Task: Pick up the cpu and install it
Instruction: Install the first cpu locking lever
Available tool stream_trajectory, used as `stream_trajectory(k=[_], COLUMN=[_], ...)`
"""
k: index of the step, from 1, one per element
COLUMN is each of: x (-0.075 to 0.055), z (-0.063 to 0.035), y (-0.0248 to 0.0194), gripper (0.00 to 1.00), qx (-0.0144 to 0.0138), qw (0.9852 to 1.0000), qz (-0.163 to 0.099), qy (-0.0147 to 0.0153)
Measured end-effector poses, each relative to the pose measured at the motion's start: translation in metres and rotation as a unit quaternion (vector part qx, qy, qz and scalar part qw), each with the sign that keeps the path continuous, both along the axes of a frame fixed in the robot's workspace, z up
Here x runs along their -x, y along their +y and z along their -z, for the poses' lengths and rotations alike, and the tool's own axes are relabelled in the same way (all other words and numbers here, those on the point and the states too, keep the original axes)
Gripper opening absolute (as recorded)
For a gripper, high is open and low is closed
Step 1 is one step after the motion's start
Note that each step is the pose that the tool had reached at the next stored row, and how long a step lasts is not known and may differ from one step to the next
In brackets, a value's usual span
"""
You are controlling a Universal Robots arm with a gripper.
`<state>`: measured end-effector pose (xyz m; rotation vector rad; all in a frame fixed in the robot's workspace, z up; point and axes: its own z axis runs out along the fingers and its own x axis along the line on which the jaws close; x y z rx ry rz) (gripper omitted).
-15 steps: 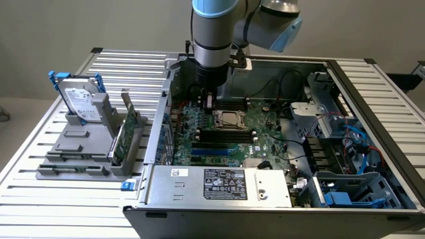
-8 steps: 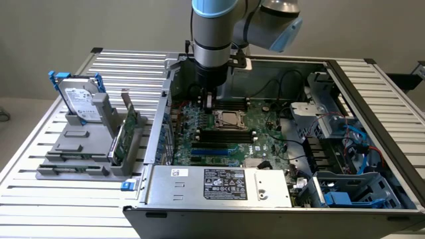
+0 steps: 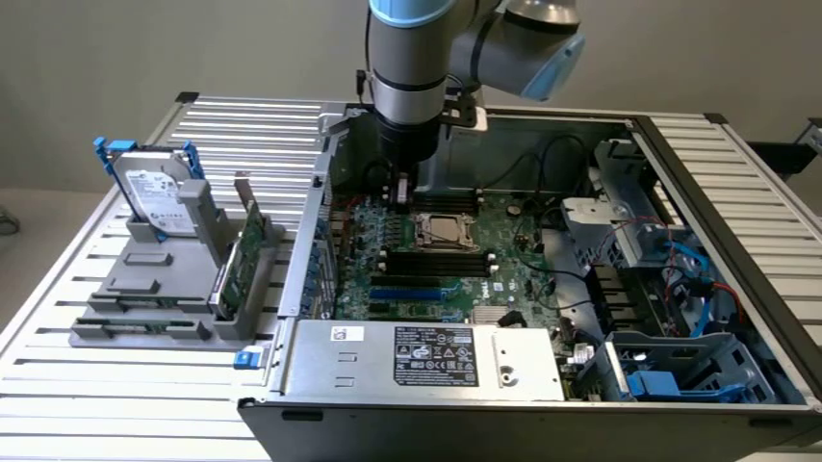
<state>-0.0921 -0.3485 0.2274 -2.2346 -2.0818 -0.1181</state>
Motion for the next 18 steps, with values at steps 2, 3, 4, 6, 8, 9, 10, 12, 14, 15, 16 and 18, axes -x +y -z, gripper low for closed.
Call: stream_trajectory(k=[2, 3, 4, 6, 8, 9, 10, 12, 14, 15, 16, 18], x=[0.0004, 0.0007, 0.001, 0.0012, 0.0013, 0.0013, 0.0014, 0.0013, 0.0014, 0.0015, 0.0015, 0.0017], z=[-0.0002, -0.0002, -0.0002, -0.0002, -0.0003, -0.0002, -0.0002, -0.0002, -0.0004, -0.0005, -0.0006, -0.0011], y=[-0.0008, -0.0013, -0.0017, -0.0018, -0.0019, -0.0019, -0.0019, -0.0019, -0.002, -0.0019, -0.0019, -0.0019], gripper=[0.11, 0.11, 0.11, 0.11, 0.11, 0.11, 0.11, 0.11, 0.11, 0.11, 0.11, 0.11], qx=[-0.0002, -0.0003, -0.0003, -0.0003, -0.0003, -0.0003, -0.0003, -0.0005, -0.002, -0.003, -0.0041, -0.0074], qw=[1.0, 1.0, 1.0, 0.9999, 0.9997, 0.9995, 0.9992, 0.9985, 0.9978, 0.9974, 0.9969, 0.996], qz=[0.004, 0.006, 0.007, 0.013, 0.024, 0.031, 0.039, 0.054, 0.067, 0.072, 0.078, 0.089], qy=[0.001, 0.0014, 0.0017, 0.0018, 0.0018, 0.0018, 0.0018, 0.0018, 0.0021, 0.0023, 0.0026, 0.0037])
